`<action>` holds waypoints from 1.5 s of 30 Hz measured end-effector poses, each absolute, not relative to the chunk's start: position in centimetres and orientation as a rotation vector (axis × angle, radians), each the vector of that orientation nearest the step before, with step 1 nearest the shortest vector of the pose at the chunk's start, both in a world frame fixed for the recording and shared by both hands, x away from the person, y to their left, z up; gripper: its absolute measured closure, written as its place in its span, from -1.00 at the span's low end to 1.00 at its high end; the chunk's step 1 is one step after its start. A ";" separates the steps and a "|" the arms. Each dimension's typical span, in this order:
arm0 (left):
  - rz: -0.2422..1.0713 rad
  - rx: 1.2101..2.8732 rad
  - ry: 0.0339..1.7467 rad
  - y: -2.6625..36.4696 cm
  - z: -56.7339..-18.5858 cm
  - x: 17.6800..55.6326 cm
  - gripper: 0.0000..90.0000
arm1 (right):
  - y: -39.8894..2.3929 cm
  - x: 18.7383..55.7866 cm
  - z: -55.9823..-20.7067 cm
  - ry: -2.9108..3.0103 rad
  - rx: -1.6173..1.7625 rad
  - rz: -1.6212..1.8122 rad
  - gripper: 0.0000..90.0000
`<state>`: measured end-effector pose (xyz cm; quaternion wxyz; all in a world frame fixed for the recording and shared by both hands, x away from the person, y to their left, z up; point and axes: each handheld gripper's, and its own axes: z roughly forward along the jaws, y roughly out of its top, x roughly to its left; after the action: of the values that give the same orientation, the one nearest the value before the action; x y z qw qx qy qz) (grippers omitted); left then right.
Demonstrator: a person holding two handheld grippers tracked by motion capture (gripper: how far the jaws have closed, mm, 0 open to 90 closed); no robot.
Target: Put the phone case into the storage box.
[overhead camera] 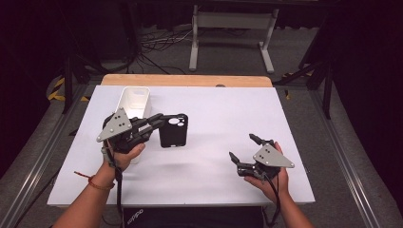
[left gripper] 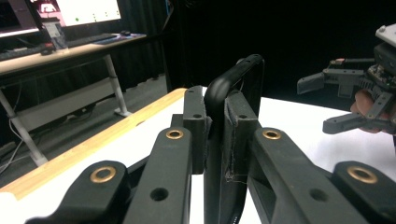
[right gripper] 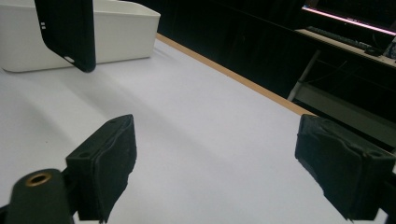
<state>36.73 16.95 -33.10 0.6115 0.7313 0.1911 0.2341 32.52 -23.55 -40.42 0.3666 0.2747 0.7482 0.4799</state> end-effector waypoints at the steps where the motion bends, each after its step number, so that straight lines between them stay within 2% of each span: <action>1: 0.543 1.682 0.444 17.1 -33.0 36.7 0.82 | -23.7 32.5 -40.5 1.917 0.706 1.232 -0.69; 21: 0.621 1.633 0.437 20.6 -29.9 36.5 0.82 | -23.5 32.3 -41.4 1.937 0.702 1.187 -0.71; 45: 0.679 1.643 0.484 24.6 -29.2 40.3 0.82 | -23.0 32.2 -41.8 1.959 0.690 1.171 -0.71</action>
<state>40.26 24.55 -29.22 0.6050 0.7100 0.2093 0.2934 32.18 -22.96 -41.84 0.3698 0.2690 0.7633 0.4563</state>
